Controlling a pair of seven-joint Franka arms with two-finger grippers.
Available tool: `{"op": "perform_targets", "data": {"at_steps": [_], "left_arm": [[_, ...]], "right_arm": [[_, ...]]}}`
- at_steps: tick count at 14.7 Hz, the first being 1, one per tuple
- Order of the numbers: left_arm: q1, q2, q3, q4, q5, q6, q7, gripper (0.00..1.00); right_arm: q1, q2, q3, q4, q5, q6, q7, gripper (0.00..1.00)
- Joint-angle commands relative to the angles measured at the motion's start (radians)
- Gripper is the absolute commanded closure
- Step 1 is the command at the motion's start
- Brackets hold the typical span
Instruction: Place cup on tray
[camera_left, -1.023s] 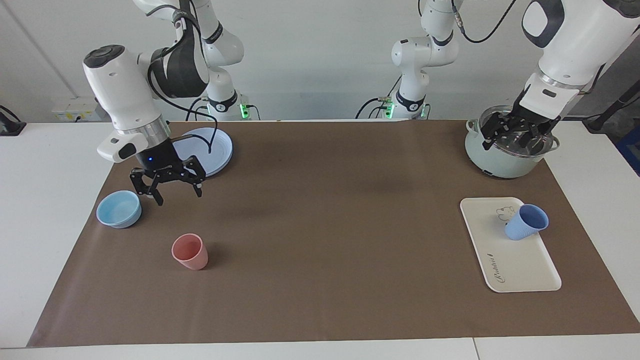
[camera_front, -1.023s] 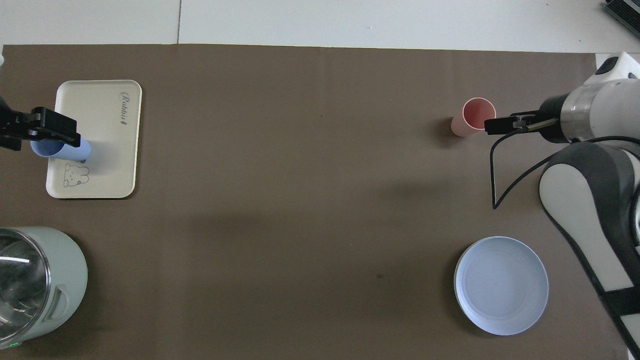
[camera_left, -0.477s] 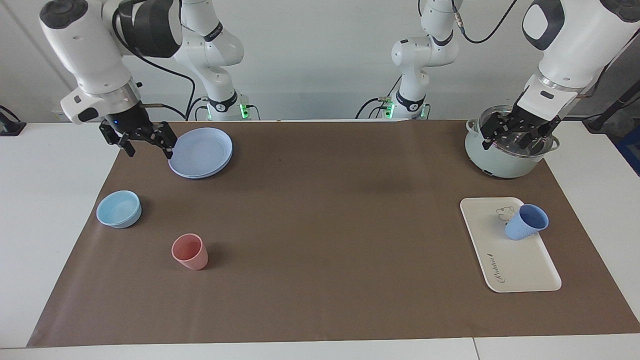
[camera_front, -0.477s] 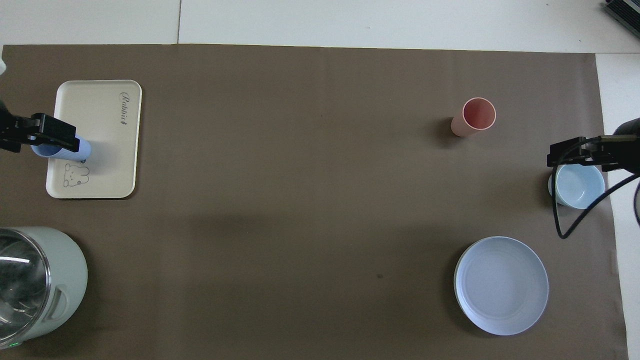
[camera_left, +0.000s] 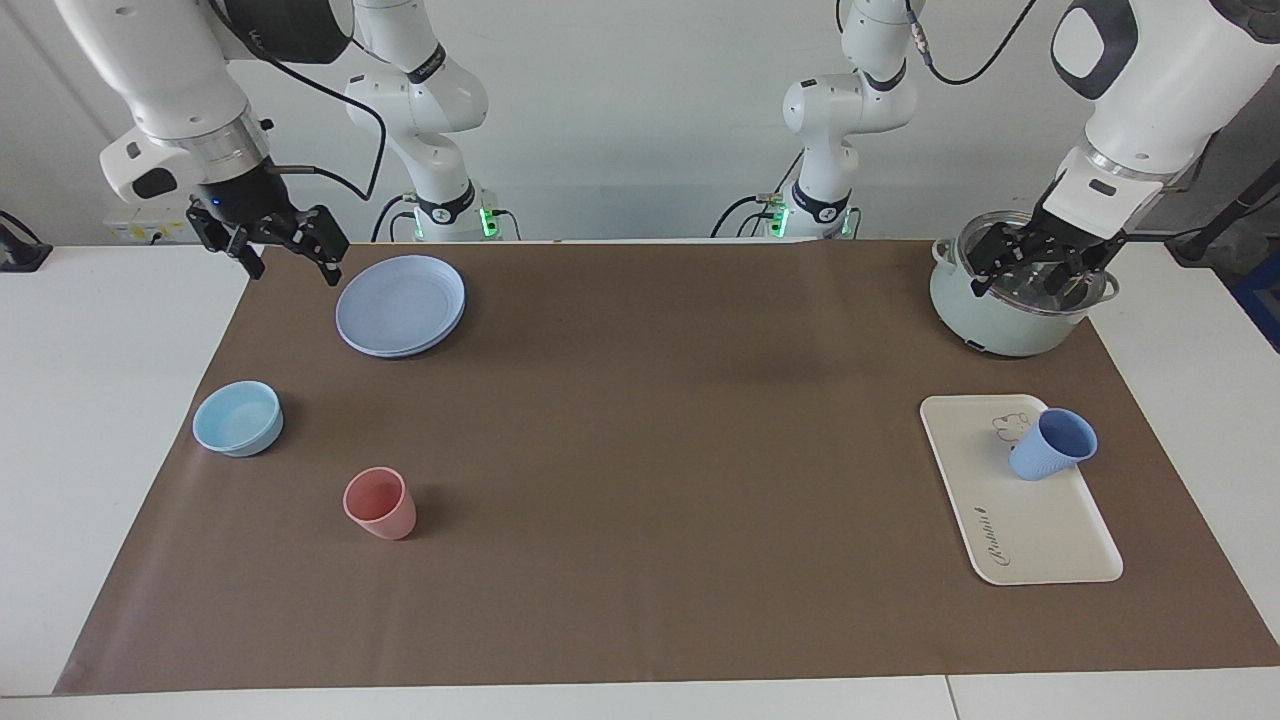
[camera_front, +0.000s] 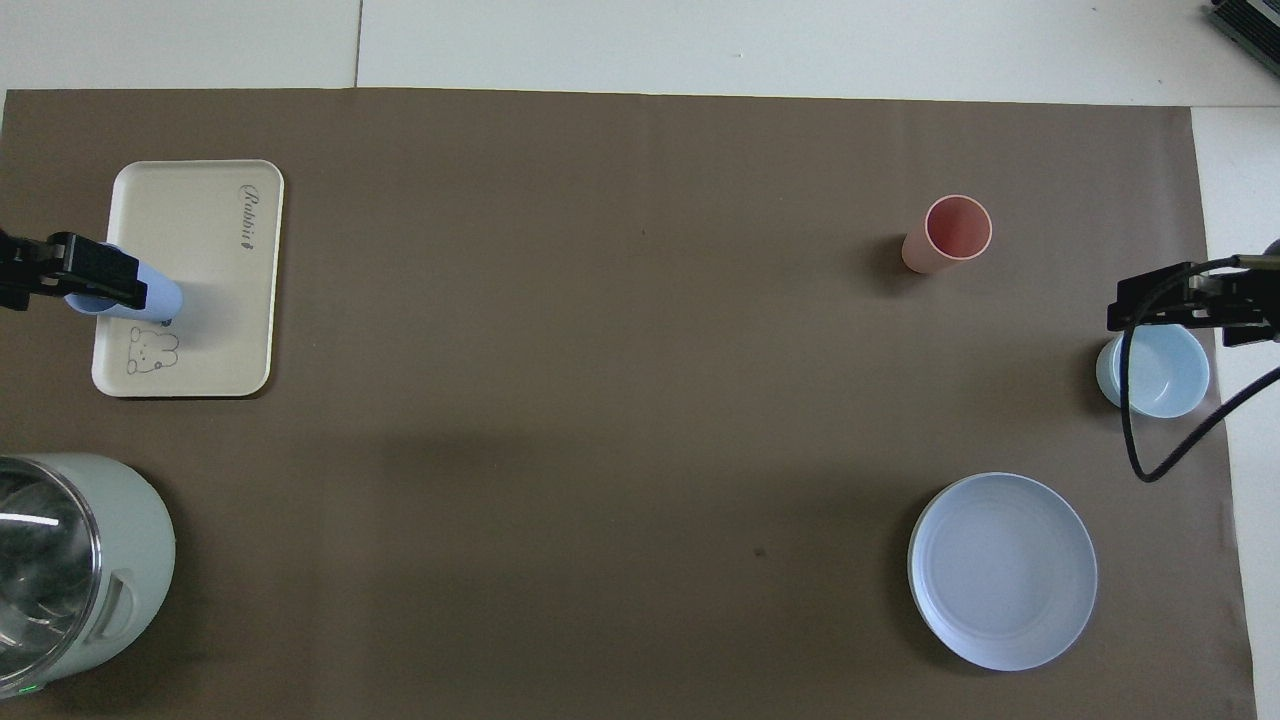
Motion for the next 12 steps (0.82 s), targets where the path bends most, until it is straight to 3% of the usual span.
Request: {"op": "perform_targets", "data": {"at_steps": [1,12], "left_arm": [[0.005,-0.031,-0.002,-0.032,0.001,0.017,0.025,0.00],[0.022,-0.033,-0.002,-0.032,-0.001,0.023,0.022,0.00]], "right_arm": [[-0.009,0.013,0.003,0.020,0.024,-0.022,0.014,0.00],[-0.006,0.012,0.005,0.010,0.007,-0.025,-0.001,0.00]]}}
